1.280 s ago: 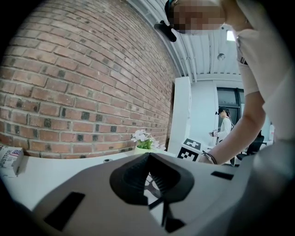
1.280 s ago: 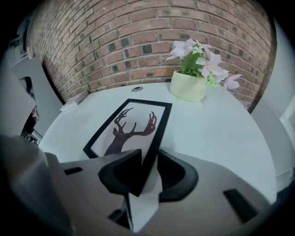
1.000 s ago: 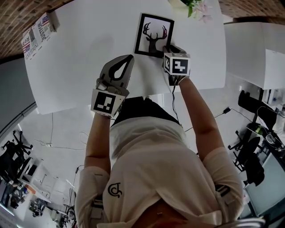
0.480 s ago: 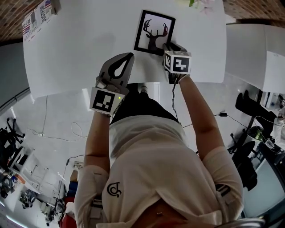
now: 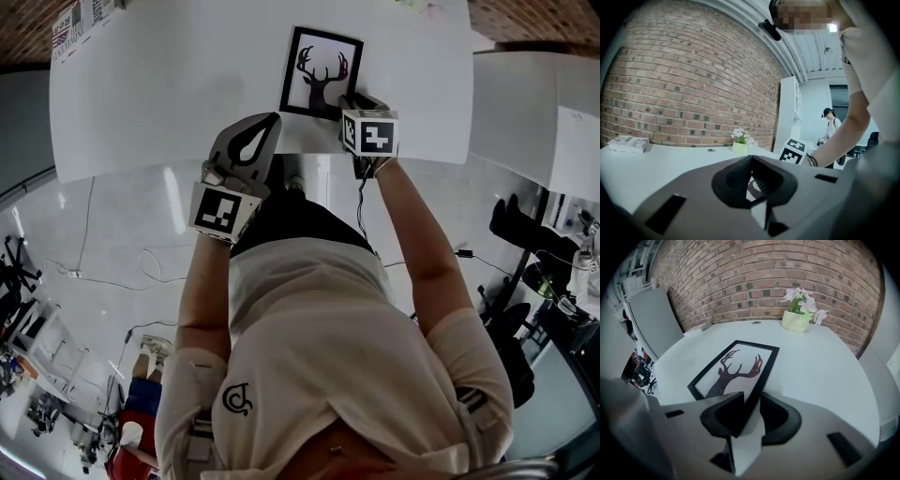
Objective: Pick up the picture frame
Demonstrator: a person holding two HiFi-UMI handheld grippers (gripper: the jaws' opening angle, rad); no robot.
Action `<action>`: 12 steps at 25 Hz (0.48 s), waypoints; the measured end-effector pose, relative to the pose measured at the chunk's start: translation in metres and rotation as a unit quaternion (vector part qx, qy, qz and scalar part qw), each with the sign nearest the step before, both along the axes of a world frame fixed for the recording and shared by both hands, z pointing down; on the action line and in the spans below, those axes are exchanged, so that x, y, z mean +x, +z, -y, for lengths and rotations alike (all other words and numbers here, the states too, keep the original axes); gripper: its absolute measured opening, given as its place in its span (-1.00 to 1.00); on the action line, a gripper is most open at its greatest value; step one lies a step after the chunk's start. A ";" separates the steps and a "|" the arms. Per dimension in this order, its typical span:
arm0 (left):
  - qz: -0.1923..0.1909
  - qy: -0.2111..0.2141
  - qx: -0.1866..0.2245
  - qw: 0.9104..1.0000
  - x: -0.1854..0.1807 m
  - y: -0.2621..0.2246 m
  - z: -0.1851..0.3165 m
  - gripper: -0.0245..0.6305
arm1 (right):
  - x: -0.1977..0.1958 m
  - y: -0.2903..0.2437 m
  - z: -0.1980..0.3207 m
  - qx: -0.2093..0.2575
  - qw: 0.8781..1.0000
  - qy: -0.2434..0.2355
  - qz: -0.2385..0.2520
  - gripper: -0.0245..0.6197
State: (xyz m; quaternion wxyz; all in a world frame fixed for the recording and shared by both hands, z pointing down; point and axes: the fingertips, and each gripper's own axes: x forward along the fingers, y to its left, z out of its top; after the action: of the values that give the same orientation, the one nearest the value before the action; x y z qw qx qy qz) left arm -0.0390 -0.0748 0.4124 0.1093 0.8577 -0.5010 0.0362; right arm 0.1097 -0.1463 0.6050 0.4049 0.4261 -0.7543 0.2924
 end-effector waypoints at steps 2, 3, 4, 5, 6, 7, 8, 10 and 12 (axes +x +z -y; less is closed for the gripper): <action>-0.002 -0.005 -0.002 1.000 0.000 0.000 -0.008 -0.88 | 0.001 0.000 -0.009 0.000 1.000 -0.005 -0.001 -0.56; -0.003 -0.008 -0.003 1.000 -0.001 0.001 -0.012 -0.88 | 0.001 0.000 -0.013 0.000 1.000 -0.007 -0.001 -0.56; -0.002 -0.010 -0.003 1.000 -0.001 0.001 -0.015 -0.88 | 0.002 0.001 -0.017 0.001 1.000 -0.009 0.000 -0.56; 0.001 -0.011 -0.004 1.000 0.000 0.002 -0.019 -0.88 | 0.002 0.001 -0.021 0.002 1.000 -0.011 0.000 -0.56; 0.004 -0.011 -0.007 1.000 0.000 0.005 -0.024 -0.88 | 0.003 0.000 -0.024 0.002 1.000 -0.013 0.001 -0.56; 0.009 -0.011 -0.012 1.000 0.000 0.009 -0.029 -0.88 | 0.004 0.000 -0.028 0.003 1.000 -0.015 0.001 -0.56; 0.013 -0.012 -0.018 1.000 0.000 0.013 -0.035 -0.88 | 0.004 0.000 -0.032 0.003 1.000 -0.017 0.001 -0.56; 0.014 -0.015 -0.028 0.999 -0.001 0.020 -0.044 -0.88 | 0.004 0.001 -0.038 0.004 1.000 -0.023 0.000 -0.56; 0.015 -0.017 -0.030 0.999 -0.002 0.021 -0.050 -0.88 | 0.003 0.001 -0.044 0.005 1.000 -0.029 0.000 -0.56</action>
State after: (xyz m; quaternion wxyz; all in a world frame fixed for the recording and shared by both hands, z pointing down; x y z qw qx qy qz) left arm -0.0407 -0.0245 0.4339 0.1281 0.8450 -0.5155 0.0619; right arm 0.1127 -0.1024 0.6062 0.4111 0.4065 -0.7677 0.2764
